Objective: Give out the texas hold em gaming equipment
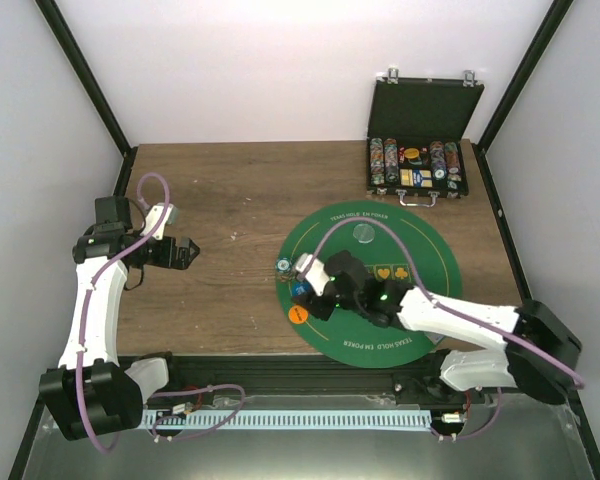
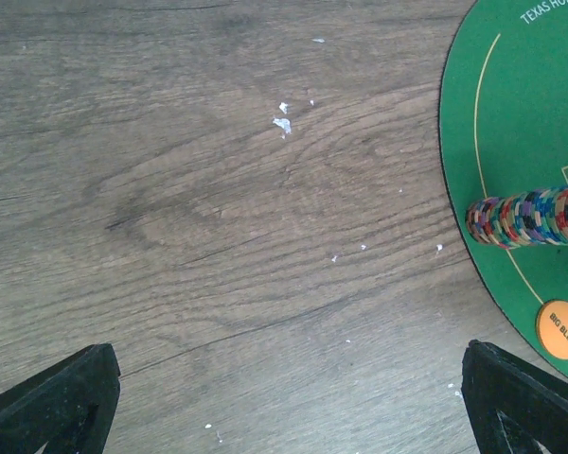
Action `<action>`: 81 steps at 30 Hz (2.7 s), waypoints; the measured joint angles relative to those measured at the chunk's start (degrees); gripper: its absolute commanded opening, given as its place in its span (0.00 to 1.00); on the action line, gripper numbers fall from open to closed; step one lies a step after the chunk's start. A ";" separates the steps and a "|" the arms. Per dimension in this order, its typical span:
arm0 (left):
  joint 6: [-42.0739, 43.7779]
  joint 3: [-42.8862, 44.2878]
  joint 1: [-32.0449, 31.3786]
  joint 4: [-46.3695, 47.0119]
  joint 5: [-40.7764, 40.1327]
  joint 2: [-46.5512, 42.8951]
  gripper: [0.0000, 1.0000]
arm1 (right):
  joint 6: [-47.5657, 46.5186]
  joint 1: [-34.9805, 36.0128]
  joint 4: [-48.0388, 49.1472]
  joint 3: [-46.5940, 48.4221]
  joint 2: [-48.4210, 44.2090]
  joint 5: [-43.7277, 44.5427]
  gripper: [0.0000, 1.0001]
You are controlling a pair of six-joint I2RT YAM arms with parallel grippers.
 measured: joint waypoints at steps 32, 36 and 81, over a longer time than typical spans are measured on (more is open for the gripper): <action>-0.83 -0.07 0.00 2.21 -4.13 -0.13 1.00 | 15.06 -56.11 -7.10 -5.33 -6.91 0.76 0.36; -0.76 -0.07 0.00 2.21 -4.13 -0.11 1.00 | 15.82 -60.06 -6.69 -5.51 -3.15 1.79 0.35; 1.49 2.95 0.00 -0.42 -1.07 0.26 1.00 | 10.64 -1.86 1.25 -9.31 -0.22 0.48 0.89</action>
